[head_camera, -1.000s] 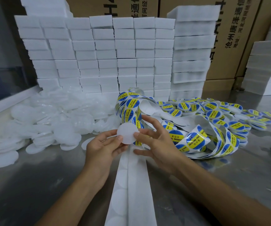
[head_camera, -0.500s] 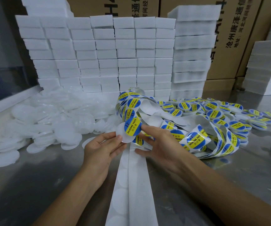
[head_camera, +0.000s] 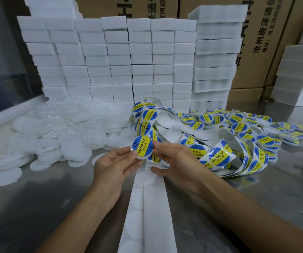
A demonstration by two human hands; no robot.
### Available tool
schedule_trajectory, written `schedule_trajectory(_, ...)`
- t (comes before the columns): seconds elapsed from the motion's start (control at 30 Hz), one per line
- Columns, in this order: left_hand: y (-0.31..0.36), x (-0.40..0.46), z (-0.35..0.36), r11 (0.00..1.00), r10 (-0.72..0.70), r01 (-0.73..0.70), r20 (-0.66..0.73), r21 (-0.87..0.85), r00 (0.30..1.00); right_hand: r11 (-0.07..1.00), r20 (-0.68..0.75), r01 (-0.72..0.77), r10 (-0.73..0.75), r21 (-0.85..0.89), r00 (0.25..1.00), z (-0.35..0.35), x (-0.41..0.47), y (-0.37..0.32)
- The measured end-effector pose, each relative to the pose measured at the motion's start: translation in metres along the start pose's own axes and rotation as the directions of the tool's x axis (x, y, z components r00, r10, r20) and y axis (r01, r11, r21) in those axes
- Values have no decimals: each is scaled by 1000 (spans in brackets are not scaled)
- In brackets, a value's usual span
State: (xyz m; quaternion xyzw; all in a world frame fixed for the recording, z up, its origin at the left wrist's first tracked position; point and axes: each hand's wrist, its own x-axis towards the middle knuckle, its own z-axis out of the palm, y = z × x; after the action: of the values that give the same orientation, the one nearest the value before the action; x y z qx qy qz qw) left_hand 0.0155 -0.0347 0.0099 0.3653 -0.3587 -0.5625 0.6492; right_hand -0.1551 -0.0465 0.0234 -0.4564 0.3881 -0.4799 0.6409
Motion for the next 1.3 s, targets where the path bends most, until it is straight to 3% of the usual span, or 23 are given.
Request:
schedule_trajectory(0.63,2,-3,2,997,51,-47,-55,62,997,999,-52,-8,6,-41,999,3,-1,-1)
schedule_trajectory(0.83,2,-10,7,983,130,-126,-25,131,991,967,-227,154,-199,-205,953,10,-2,7)
schedule_trajectory(1.03,2,-11,11,968,173,-168,-14,189,985,916,-259,308,-372,-257,892,10,-4,8)
schedule_trajectory(1.23,7,-13,11,988,122,-125,32,90,992,877,-299,372,-458,-303,837,13,-4,12)
schedule_trajectory(1.3,6,-14,12,994,95,-97,54,45,994,826,-247,402,-517,-395,819,13,-4,14)
